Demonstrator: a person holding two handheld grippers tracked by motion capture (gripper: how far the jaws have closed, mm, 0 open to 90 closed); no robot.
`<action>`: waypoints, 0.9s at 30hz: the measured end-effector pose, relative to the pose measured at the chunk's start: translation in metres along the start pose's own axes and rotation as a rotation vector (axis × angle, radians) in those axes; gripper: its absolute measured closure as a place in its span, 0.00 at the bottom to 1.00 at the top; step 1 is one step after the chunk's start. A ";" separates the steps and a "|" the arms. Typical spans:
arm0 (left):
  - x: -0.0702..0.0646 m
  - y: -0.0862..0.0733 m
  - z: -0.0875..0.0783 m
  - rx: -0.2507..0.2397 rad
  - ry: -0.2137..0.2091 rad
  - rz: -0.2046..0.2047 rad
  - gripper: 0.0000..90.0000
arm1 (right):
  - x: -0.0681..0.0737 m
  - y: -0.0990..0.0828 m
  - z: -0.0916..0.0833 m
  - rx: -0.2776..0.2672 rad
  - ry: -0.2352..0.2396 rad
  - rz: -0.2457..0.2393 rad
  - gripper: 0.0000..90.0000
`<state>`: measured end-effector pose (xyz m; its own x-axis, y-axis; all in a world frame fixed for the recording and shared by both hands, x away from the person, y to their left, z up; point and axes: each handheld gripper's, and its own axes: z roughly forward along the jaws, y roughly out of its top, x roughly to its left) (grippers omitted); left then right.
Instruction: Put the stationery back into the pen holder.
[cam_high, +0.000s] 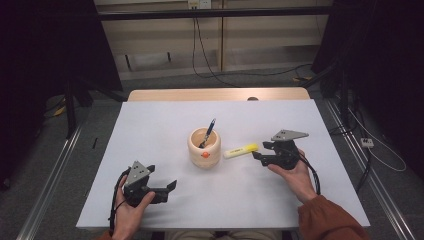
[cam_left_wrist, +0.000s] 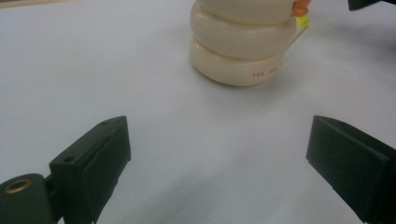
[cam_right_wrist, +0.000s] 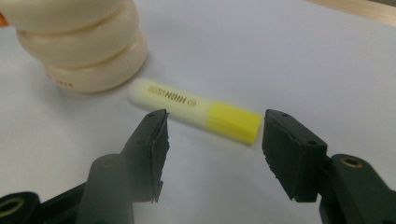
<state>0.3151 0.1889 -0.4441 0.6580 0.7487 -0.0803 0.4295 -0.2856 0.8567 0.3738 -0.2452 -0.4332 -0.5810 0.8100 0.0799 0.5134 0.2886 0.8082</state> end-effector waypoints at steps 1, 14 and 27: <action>0.000 0.000 0.000 0.003 0.002 0.005 0.07 | -0.002 0.001 0.001 -0.006 0.010 0.000 0.58; 0.000 0.000 0.001 0.017 -0.004 0.036 0.07 | -0.007 0.023 0.030 -0.036 0.043 -0.022 0.98; -0.001 0.000 -0.002 0.001 -0.005 0.033 0.07 | -0.023 0.034 0.056 0.117 0.029 -0.030 1.00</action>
<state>0.3132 0.1891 -0.4430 0.6752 0.7356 -0.0545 0.4081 -0.3110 0.8584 0.4405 -0.2255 -0.4400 -0.6143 0.7856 0.0744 0.5645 0.3716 0.7371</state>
